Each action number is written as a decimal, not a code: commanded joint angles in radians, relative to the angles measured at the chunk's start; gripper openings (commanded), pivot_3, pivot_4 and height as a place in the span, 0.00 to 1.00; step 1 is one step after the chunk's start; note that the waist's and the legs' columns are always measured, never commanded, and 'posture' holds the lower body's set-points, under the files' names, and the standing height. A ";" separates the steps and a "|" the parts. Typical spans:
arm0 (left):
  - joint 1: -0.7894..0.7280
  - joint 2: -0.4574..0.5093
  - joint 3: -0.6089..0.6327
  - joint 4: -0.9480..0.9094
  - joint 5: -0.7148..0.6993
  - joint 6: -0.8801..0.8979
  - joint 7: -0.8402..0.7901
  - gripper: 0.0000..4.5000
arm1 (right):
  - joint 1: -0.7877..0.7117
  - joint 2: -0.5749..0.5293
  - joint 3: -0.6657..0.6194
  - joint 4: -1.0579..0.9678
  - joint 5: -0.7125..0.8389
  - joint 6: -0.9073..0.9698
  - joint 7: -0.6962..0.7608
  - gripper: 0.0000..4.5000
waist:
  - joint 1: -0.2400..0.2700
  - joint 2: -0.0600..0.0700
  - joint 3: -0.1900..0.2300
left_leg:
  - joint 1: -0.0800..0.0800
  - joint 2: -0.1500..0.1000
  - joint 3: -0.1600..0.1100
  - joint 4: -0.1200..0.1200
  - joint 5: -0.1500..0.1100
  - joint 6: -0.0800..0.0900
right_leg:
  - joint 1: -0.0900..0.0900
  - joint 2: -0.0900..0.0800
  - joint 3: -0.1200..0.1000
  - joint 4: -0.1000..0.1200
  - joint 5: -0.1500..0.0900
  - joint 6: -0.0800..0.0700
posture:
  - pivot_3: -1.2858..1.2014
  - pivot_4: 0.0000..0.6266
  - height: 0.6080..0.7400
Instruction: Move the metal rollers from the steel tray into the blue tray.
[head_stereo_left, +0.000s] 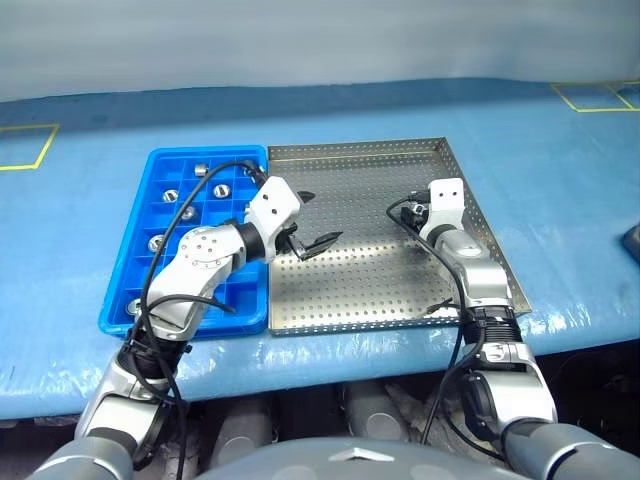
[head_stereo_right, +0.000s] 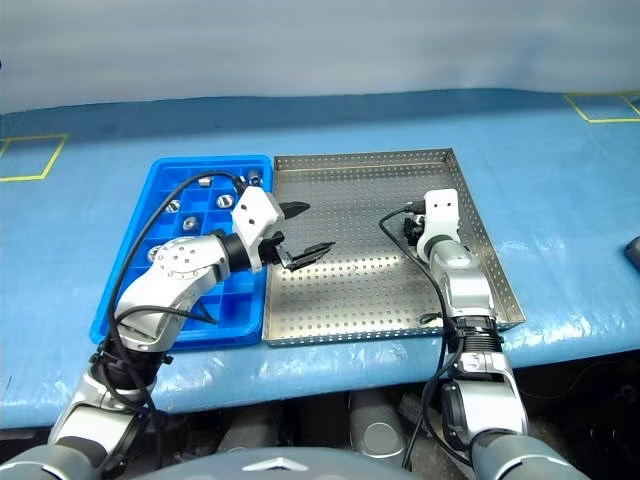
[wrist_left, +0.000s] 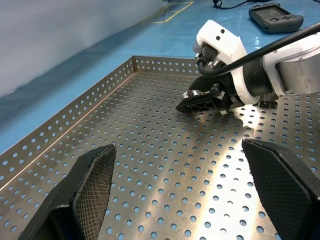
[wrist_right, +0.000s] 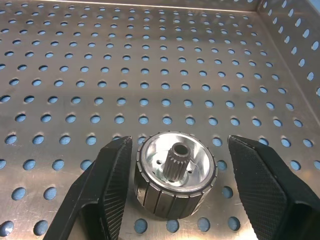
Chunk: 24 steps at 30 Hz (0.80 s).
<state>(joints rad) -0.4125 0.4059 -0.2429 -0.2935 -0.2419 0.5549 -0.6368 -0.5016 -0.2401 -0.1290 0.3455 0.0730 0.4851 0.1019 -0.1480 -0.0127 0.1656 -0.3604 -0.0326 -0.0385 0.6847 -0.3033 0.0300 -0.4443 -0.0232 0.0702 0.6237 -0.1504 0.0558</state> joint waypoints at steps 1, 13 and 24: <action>-0.004 0.009 0.010 -0.055 0.005 -0.016 -0.005 0.98 | -0.017 0.001 -0.017 -0.018 0.014 -0.009 -0.004 0.63 | 0.000 0.000 0.000 | 0.000 0.000 0.000 0.000 0.000 0.000 | 0.000 0.000 0.000 0.000 0.000 0.000 | 0.46 0.24 1.00; 0.005 0.018 0.017 -0.072 0.002 -0.007 -0.003 0.98 | 0.001 0.014 0.000 -0.083 0.034 -0.027 0.020 0.38 | -0.001 0.000 0.000 | 0.000 0.000 0.000 0.000 0.000 0.000 | 0.000 0.000 0.000 0.000 0.000 0.000 | 0.46 0.24 1.00; 0.371 0.193 0.287 -0.481 -0.046 0.139 0.059 0.98 | 0.090 -0.019 0.194 -0.460 0.143 -0.045 0.384 0.38 | -0.008 0.000 0.001 | 0.000 0.003 0.001 -0.001 -0.001 0.000 | -0.002 0.001 0.000 0.000 -0.001 0.001 | 0.48 0.24 1.00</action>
<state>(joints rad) -0.0765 0.5847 -0.0241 -0.6566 -0.2666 0.6649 -0.5947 -0.4028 -0.2553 0.0465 -0.0242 0.1547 0.4117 0.4191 -0.1563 -0.0128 0.1662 -0.3606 -0.0299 -0.0378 0.6839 -0.3038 0.0304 -0.4464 -0.0221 0.0703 0.6233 -0.1511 0.0567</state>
